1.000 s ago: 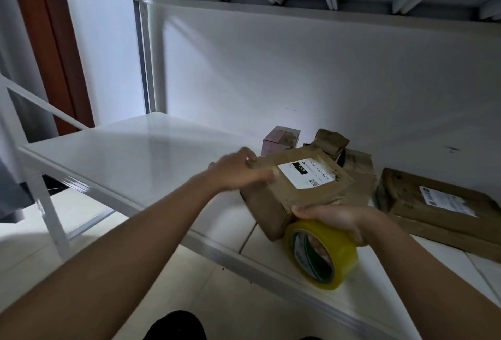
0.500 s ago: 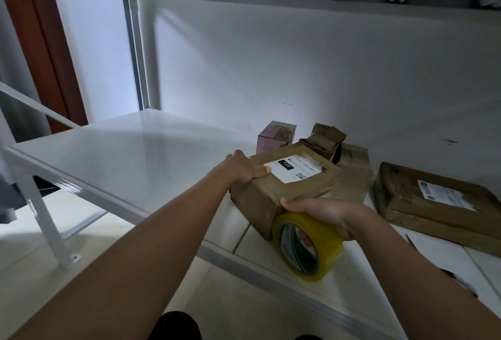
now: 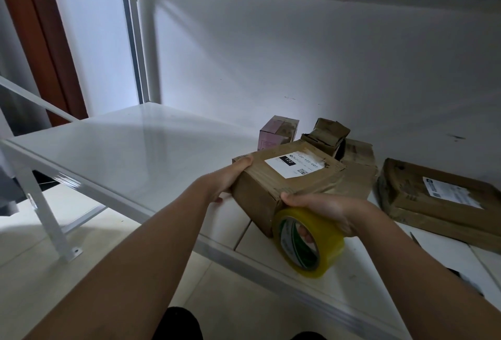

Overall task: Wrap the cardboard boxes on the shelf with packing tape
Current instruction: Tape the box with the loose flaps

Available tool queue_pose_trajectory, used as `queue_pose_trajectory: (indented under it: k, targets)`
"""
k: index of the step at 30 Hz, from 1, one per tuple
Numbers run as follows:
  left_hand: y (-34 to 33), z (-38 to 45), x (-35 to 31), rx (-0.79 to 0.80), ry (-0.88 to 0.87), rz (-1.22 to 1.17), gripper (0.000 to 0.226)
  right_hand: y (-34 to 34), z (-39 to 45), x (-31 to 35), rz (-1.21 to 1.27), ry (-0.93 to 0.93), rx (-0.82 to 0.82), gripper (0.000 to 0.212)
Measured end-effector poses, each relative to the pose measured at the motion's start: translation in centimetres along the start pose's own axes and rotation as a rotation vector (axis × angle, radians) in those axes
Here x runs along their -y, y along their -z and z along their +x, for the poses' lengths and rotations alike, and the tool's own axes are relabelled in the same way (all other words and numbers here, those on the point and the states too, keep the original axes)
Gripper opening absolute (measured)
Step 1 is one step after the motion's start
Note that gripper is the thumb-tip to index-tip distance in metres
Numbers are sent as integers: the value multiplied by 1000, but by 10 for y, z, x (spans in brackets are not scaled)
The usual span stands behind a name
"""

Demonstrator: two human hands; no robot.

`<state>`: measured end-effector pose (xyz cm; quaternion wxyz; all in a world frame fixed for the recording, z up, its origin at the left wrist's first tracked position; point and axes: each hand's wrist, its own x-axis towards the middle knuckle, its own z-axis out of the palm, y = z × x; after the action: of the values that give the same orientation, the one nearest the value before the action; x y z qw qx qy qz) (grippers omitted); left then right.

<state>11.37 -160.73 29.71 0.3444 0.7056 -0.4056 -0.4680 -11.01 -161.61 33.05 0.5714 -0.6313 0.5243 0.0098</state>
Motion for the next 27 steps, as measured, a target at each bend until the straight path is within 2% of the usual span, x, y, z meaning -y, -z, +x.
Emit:
queue_pose_trajectory:
  k: [7,11,14,17,18,20,22,23,24,25,27]
  targets:
    - [0,4,-1,4,8,-1,71,-3,-4,3,39,2,-12,69]
    - [1,3,0,5,22,0,57,-2,-18,2,80,39,-14,68]
    - [12,2,3,19,99,-36,65,13,-45,7,182,210,18,68]
    - [12,-1,8,145,117,-53,72,27,-71,31,442,484,61,60]
    - [7,-2,9,129,66,9,73,29,-75,41,503,556,69,58]
    - [-6,-3,8,-66,-154,109,69,27,-76,61,519,628,39,48]
    - [-15,-13,4,-308,-431,64,54,20,-68,75,475,631,-33,40]
    - [-16,-21,3,-367,-557,-1,46,16,-63,79,451,626,-80,37]
    - [-17,-29,2,-358,-656,-48,42,12,-56,81,432,627,-134,35]
    - [-20,-37,3,-296,-735,-46,48,9,-49,83,428,633,-184,33]
    - [-27,-50,9,-160,-788,79,87,4,-35,84,451,651,-261,31]
